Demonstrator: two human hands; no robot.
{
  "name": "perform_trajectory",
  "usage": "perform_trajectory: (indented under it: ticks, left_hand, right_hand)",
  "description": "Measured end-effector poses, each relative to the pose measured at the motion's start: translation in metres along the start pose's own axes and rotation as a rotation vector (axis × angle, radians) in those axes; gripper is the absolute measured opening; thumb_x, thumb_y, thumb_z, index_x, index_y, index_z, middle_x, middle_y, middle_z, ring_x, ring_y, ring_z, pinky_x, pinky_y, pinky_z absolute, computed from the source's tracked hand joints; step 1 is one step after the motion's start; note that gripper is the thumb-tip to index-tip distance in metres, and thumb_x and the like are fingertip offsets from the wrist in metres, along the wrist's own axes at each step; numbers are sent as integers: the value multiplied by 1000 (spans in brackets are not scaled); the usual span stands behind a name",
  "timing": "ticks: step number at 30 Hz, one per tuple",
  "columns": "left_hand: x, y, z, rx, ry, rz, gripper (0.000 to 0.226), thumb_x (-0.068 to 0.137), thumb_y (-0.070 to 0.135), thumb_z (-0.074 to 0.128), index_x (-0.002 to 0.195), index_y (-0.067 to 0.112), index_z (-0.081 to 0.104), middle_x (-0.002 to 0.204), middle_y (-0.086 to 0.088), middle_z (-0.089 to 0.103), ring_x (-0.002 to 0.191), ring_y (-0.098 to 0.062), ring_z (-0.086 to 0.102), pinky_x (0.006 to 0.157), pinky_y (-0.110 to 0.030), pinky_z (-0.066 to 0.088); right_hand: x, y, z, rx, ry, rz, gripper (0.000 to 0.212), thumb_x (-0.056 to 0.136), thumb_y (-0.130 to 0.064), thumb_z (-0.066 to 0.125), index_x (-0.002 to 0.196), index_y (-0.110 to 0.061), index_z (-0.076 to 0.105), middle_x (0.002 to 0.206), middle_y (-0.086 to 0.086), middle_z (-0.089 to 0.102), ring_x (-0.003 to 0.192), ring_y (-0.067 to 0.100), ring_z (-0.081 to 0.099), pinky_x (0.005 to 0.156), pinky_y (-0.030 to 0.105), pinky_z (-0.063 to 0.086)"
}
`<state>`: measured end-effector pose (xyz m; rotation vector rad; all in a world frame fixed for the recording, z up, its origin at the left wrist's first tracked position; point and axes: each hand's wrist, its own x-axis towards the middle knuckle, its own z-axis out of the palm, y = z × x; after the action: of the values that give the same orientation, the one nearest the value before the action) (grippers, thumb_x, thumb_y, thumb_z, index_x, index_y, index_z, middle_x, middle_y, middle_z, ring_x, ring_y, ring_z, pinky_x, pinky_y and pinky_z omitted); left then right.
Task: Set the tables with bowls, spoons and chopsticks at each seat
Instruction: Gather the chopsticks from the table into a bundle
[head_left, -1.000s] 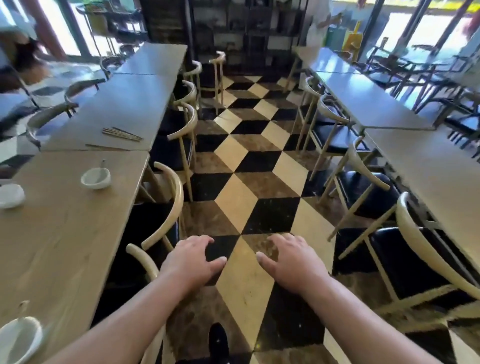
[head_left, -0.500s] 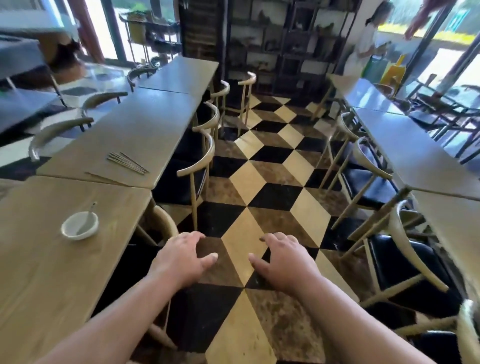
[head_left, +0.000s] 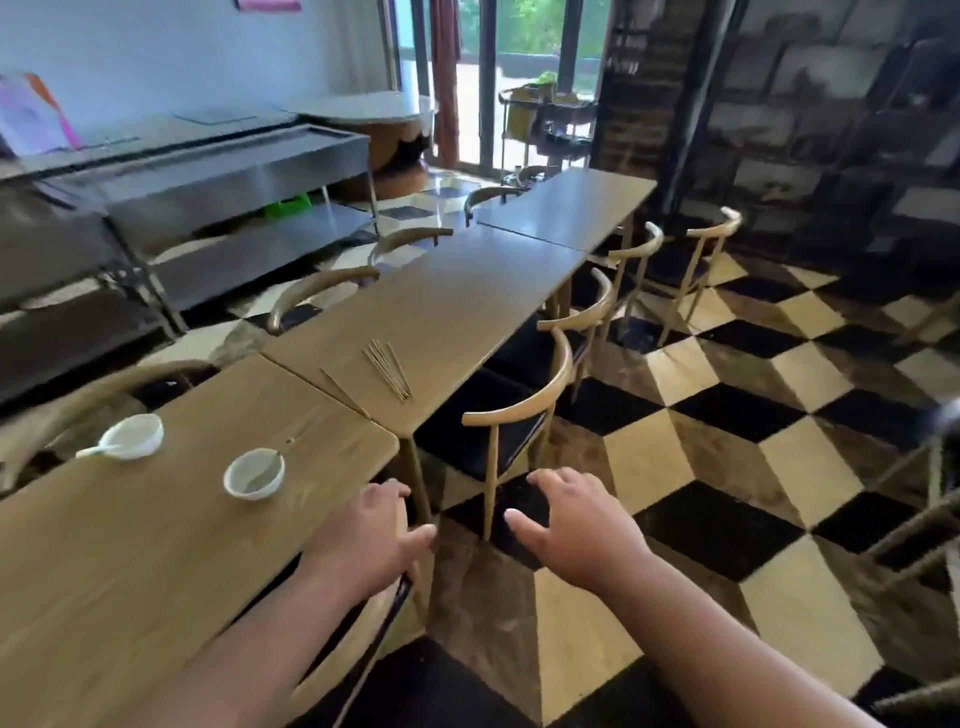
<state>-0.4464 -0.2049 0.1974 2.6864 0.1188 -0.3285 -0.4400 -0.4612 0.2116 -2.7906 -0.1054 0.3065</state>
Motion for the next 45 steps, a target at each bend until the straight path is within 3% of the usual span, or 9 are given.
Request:
perform_trajectory:
  ticks: [9,22,29,38,45]
  left_hand:
    - [95,-33,-7,-78,65,-217,71,89,70,62,150,35,52,150,9,57,135,-16,55,107,-40,51]
    - [283,-96,-60,-180,30,-296,71,95,65,61,155,30,47,160,0,49,144,-27,48,114,-41,42]
    - [348,-123,-51,-222,32,-414,68,94,65,63,149,28,54,155,0,53,143,-27,48,116,-38,41]
    - [470,-157,-5,-239,-62,-719,65,93,63,65,147,28,57,154,2,53,144,-24,48,114,-39,45]
    - [577,-178,30,-405,2,-871,72,93,57,71,153,23,51,147,-4,62,133,-27,60,108,-39,51]
  right_hand:
    - [147,-41,6,-30,-129,-232,72,100,-71,49,161,-33,40,159,-3,50,151,23,40,119,42,44]
    - [360,-117,-6,-190,-203,-232,73,99,-70,49,159,-29,44,155,0,51,148,27,42,117,44,45]
    - [460,-141,31,-177,-296,-312,68,100,-63,52,157,-27,45,154,0,53,147,27,43,114,42,45]
    - [634,-140,126,-98,-509,-261,63,101,-56,56,153,-23,48,150,5,55,137,32,54,107,47,51]
    - [721,-134,178,3,-528,-84,72,101,-46,63,159,-9,39,158,14,47,136,36,57,108,43,48]
